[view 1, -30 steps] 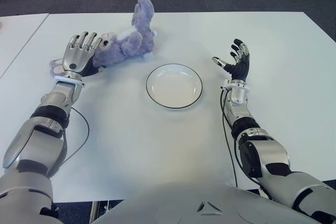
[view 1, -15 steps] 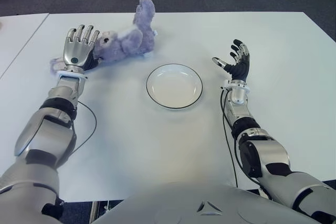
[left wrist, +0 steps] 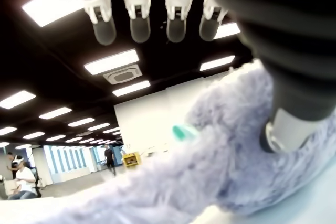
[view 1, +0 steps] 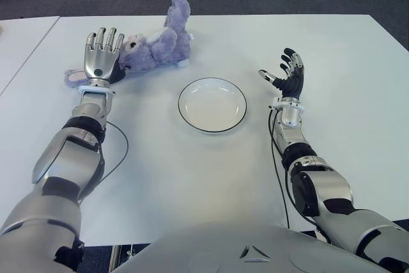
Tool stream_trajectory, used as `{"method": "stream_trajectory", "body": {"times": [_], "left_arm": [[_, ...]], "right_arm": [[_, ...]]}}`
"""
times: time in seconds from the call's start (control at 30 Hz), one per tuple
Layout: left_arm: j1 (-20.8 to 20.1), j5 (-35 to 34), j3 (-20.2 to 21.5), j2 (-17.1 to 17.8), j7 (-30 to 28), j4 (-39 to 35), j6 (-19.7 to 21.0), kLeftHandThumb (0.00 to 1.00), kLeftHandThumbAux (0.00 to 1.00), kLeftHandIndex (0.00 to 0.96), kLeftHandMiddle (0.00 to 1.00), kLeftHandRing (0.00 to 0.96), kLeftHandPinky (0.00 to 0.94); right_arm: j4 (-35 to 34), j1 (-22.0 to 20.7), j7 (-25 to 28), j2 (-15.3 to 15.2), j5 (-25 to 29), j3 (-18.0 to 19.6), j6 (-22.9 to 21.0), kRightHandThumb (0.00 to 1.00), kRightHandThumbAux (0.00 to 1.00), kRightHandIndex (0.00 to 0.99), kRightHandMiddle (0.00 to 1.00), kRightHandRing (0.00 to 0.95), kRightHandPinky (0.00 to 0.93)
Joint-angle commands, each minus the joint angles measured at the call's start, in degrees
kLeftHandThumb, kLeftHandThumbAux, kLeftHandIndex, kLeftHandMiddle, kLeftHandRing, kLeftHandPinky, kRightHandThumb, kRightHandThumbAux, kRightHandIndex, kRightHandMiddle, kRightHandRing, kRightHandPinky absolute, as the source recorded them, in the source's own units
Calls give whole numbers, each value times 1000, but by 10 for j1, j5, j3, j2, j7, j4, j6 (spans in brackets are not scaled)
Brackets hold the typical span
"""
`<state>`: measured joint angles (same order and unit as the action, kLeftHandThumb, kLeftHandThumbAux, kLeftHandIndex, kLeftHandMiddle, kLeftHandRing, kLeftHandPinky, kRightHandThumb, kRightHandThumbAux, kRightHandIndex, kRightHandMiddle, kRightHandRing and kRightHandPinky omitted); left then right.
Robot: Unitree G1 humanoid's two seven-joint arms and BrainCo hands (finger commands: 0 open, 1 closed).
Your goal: Put the doll into the plate.
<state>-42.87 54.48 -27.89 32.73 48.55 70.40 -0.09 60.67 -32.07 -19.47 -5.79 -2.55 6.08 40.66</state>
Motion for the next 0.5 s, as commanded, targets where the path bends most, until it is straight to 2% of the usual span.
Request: {"method": "stream_trajectory", "body": {"times": [0.03,0.13,0.23,0.5], "left_arm": [[-31,-38,9,-31,-71,31,-3,179,613,52,0,0,0],[-32,-49,10,-32,-99,32,-21,143,612,56,0,0,0],[-30,-72,18,-42,-144,31,-57,137,615,70,0,0,0],[-21,-147,52,-60,-257,29,-154,216,665,147,0,0,25]], "right_arm": [[136,189,9,43,-14,-5,-18,51,996,197,181,161,189],[136,189,9,43,-14,-4,-18,55,994,204,187,167,192],[135,189,9,44,-12,-3,-19,72,991,217,193,171,193],[135,189,3,45,-11,0,-22,190,968,278,217,188,206]]}}
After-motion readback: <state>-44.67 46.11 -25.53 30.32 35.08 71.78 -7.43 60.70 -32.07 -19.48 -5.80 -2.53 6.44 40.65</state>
